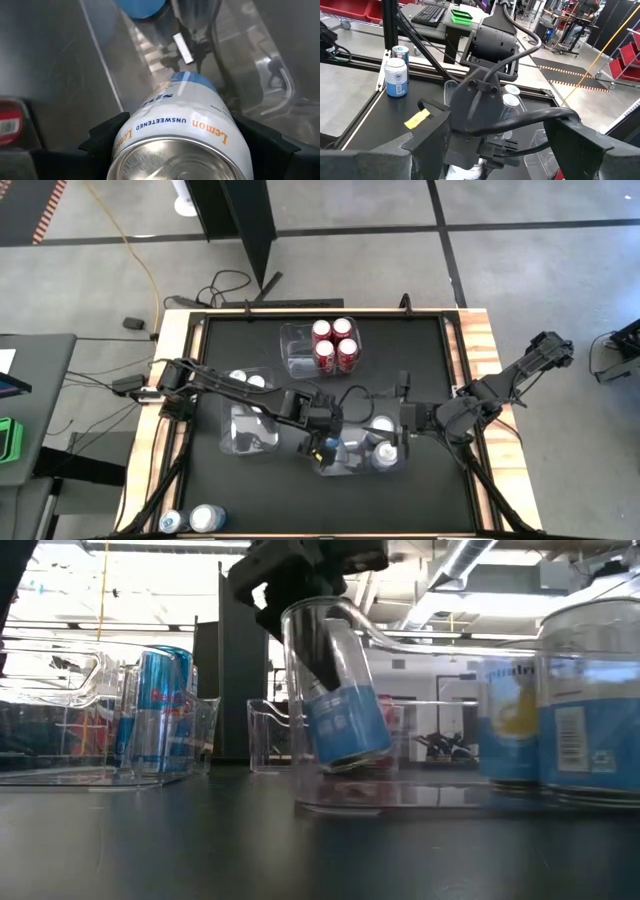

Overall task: Sort soda cans
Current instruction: Put the blue-white soda can into the bottom transparent bin

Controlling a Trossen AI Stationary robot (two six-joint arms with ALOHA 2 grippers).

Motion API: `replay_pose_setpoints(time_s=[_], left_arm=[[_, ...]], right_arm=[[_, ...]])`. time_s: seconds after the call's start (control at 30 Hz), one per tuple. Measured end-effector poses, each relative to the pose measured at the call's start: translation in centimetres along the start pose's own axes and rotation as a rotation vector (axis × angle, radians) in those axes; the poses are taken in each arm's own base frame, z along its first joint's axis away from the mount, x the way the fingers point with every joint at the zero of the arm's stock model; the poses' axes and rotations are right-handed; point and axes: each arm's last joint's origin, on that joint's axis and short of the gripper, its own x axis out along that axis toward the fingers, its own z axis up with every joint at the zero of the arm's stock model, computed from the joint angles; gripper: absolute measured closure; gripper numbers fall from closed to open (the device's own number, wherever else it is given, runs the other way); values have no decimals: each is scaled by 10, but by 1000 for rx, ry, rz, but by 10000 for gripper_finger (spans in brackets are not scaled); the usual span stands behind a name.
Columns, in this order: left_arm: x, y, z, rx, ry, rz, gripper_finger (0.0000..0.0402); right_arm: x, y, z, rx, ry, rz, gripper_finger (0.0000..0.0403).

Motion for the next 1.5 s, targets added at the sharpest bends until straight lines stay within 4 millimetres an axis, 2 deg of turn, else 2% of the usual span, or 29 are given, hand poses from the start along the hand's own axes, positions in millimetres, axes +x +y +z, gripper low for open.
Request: replay_pose_setpoints(time_s=[0.57, 1.07, 1.27, 1.5], left_arm=[[0, 19, -26, -107, 240, 49, 93], [0, 23, -32, -167, 283, 61, 93], [0, 23, -32, -165, 282, 61, 57], [0, 23, -33, -222, 295, 68, 48]], right_arm=[[0, 0, 0, -11, -2, -1, 71], [0, 0, 1, -23, -5, 0, 71], [0, 0, 1, -36, -9, -1, 71], [0, 0, 2, -43, -13, -1, 71]])
